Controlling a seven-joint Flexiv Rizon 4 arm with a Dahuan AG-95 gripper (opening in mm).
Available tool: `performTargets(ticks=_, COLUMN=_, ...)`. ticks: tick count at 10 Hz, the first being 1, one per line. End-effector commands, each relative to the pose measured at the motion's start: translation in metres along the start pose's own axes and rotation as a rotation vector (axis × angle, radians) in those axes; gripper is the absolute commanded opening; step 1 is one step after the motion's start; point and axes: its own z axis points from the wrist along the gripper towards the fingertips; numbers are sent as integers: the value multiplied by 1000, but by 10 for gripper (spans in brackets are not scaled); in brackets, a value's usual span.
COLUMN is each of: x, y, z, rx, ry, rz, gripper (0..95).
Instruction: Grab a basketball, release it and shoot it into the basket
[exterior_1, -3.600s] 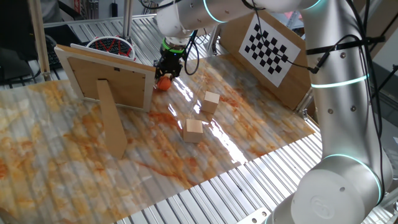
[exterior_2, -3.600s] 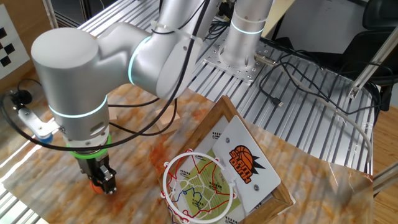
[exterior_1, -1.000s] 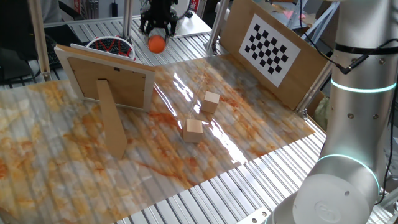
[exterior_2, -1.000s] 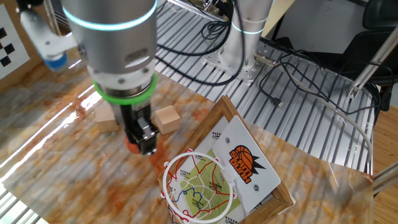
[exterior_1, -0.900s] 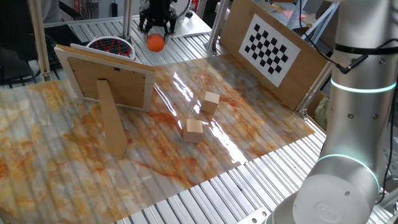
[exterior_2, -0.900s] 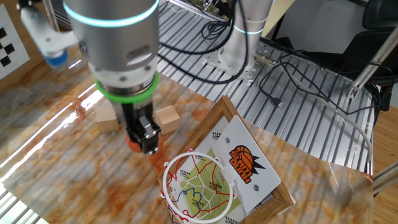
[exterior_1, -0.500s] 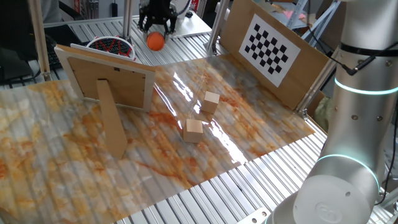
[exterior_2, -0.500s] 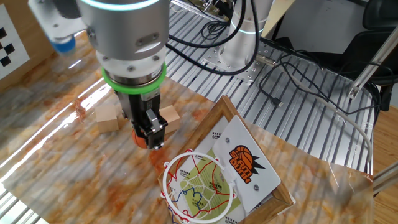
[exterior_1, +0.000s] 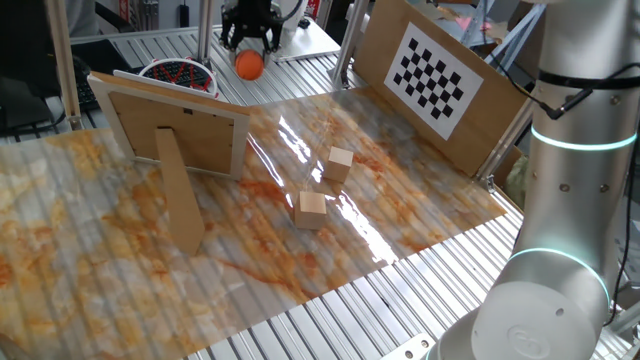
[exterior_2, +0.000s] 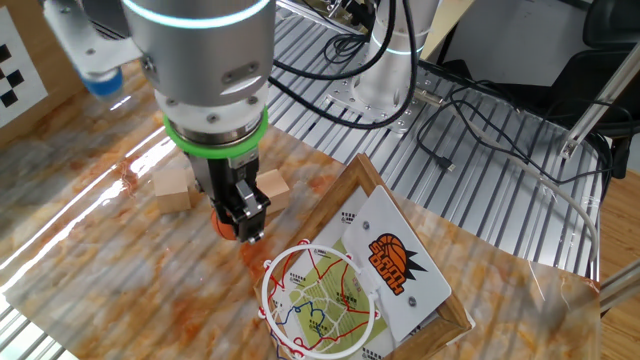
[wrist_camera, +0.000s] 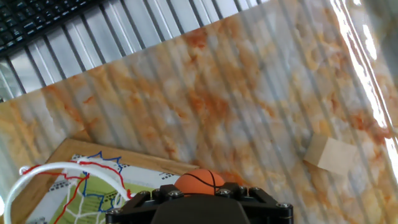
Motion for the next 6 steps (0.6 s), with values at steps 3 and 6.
performTargets(ticks=3, x=3, y=-3, z=2, rx=-67, ry=-69, rz=-160, gripper=0)
performTargets(ticks=6, x=3, y=-3, z=2, rx=-73, ry=-86, rz=-172, gripper=0)
